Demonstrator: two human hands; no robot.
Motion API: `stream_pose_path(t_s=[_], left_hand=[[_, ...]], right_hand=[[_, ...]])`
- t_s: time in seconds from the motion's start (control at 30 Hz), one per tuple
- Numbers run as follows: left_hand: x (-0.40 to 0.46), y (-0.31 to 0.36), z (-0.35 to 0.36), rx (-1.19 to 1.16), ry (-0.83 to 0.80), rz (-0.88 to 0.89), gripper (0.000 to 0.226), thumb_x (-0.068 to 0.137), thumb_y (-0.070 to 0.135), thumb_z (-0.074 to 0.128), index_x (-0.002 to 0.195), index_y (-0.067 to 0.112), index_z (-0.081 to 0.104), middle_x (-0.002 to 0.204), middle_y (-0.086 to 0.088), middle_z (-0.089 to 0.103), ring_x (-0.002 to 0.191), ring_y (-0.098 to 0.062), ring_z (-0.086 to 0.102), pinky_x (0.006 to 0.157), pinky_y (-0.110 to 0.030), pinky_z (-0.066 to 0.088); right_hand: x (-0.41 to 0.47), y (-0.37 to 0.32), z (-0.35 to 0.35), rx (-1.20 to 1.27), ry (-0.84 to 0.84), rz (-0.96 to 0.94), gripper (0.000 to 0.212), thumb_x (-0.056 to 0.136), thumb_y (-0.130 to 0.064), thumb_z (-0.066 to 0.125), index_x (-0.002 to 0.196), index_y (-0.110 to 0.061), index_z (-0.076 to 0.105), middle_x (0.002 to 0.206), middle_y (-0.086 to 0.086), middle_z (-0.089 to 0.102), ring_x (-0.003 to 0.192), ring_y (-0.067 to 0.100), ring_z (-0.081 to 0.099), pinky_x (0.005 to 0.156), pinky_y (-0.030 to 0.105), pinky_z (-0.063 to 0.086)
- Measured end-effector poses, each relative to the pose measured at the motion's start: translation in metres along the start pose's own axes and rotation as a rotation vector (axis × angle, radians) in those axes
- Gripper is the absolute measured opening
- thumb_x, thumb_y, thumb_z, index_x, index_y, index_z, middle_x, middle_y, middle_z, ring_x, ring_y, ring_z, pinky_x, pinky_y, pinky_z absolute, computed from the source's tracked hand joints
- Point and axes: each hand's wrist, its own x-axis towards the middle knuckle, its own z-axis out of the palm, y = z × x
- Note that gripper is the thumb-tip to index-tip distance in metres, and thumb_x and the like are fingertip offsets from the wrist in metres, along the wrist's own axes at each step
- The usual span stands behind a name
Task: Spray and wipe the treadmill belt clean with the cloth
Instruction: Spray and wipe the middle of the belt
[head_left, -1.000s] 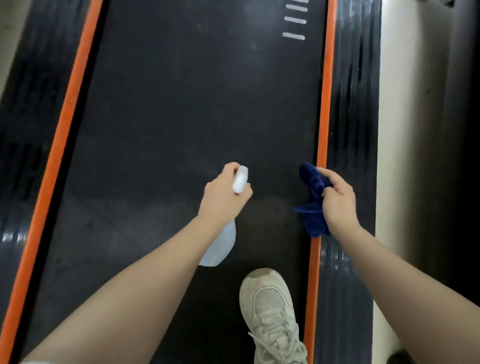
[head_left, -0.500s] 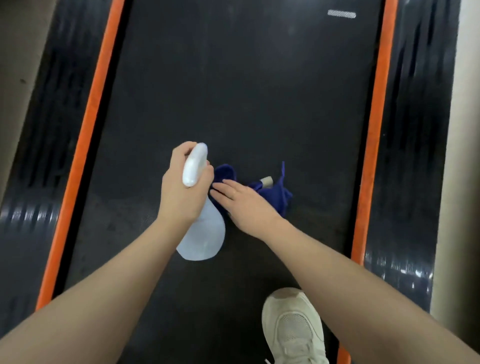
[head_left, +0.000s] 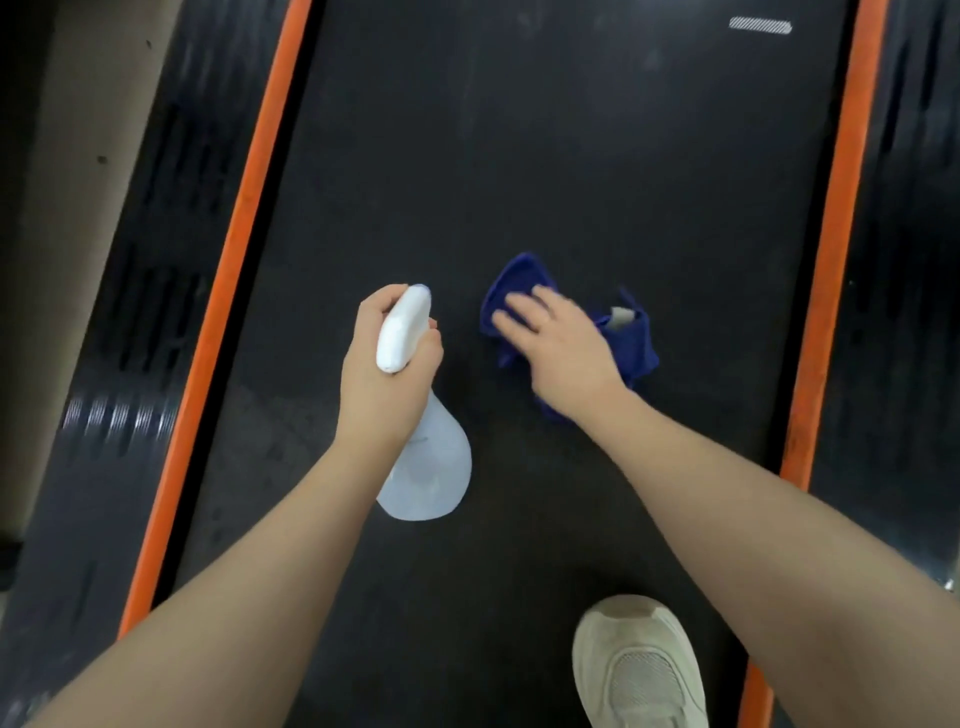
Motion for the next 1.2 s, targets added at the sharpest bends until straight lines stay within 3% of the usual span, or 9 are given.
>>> stream_pose_path(t_s=[0.1,0.2,0.3,0.43,0.6,0.7,0.87,1.03,1.2], left_hand=[[-0.005,0.002,0.003,0.029,-0.054,0.009,0.032,0.092,0.019,0.057,0.123,0.027,0.05,0.102,0.019,0.058,0.093,0.006,0.056,0.076,-0.012,0.046],[-0.014,0.007,0.011,0.068,-0.08,-0.025,0.036,0.091,0.019,0.056,0.125,0.026,0.048,0.096,0.021,0.056,0.084,0.014,0.053,0.065,0.0,0.039],[-0.021,0.013,0.025,0.134,-0.158,0.012,0.037,0.091,0.018,0.057,0.126,0.027,0.048,0.095,0.021,0.056,0.086,0.008,0.055,0.066,-0.005,0.042],[-0.028,0.019,0.043,0.201,-0.262,0.078,0.035,0.092,0.019,0.056,0.125,0.028,0.048,0.09,0.024,0.055,0.082,0.01,0.055,0.07,-0.016,0.046],[-0.037,0.034,0.064,0.216,-0.352,0.104,0.038,0.091,0.018,0.057,0.128,0.024,0.048,0.096,0.016,0.059,0.087,-0.005,0.059,0.074,-0.022,0.049],[-0.041,0.037,0.082,0.212,-0.381,0.122,0.039,0.091,0.019,0.057,0.129,0.025,0.047,0.097,0.02,0.057,0.09,-0.002,0.058,0.074,-0.018,0.047],[-0.045,0.038,0.102,0.299,-0.503,0.157,0.038,0.09,0.021,0.057,0.126,0.029,0.049,0.097,0.009,0.064,0.089,-0.017,0.061,0.081,-0.042,0.052],[-0.043,0.043,0.095,0.251,-0.471,0.141,0.035,0.091,0.018,0.058,0.124,0.026,0.05,0.098,0.01,0.063,0.091,-0.01,0.061,0.075,-0.023,0.048],[-0.04,0.037,0.094,0.213,-0.406,0.145,0.037,0.091,0.017,0.059,0.126,0.024,0.05,0.102,0.011,0.062,0.094,-0.006,0.059,0.074,-0.017,0.046]], right_hand=[[-0.012,-0.004,-0.003,0.024,0.012,0.181,0.059,0.069,0.002,0.06,0.128,-0.005,0.056,0.134,0.02,0.051,0.123,0.043,0.047,0.103,0.048,0.039],[-0.096,-0.01,0.009,0.033,-0.07,-0.076,0.056,0.072,-0.006,0.036,0.122,-0.004,0.061,0.127,0.02,0.057,0.116,0.043,0.054,0.096,0.051,0.045],[-0.123,0.03,0.004,-0.062,-0.076,-0.103,0.061,0.068,-0.009,0.03,0.119,-0.005,0.063,0.125,0.021,0.058,0.113,0.044,0.055,0.096,0.053,0.042],[-0.105,0.087,-0.028,-0.133,0.013,0.478,0.063,0.073,0.009,0.05,0.135,0.0,0.045,0.14,0.027,0.04,0.128,0.049,0.035,0.108,0.048,0.029],[-0.167,0.023,0.003,-0.022,-0.06,0.415,0.085,0.039,0.009,0.078,0.122,0.006,0.057,0.122,0.029,0.056,0.109,0.05,0.054,0.088,0.056,0.045],[-0.154,0.041,0.002,-0.008,0.017,0.376,0.077,0.05,0.014,0.075,0.124,0.007,0.055,0.122,0.027,0.057,0.113,0.05,0.052,0.087,0.054,0.048],[-0.134,0.063,-0.005,0.101,0.003,0.536,0.069,0.084,0.008,0.048,0.147,-0.004,0.023,0.153,0.009,0.027,0.142,0.031,0.018,0.11,0.039,0.031],[-0.182,0.033,0.008,0.101,-0.044,0.365,0.072,0.061,0.006,0.07,0.13,-0.001,0.052,0.132,0.018,0.053,0.118,0.041,0.052,0.09,0.048,0.05],[-0.113,0.08,-0.01,0.027,0.164,0.528,0.055,0.075,0.008,0.049,0.128,-0.006,0.056,0.13,0.02,0.054,0.117,0.046,0.05,0.087,0.05,0.049]])
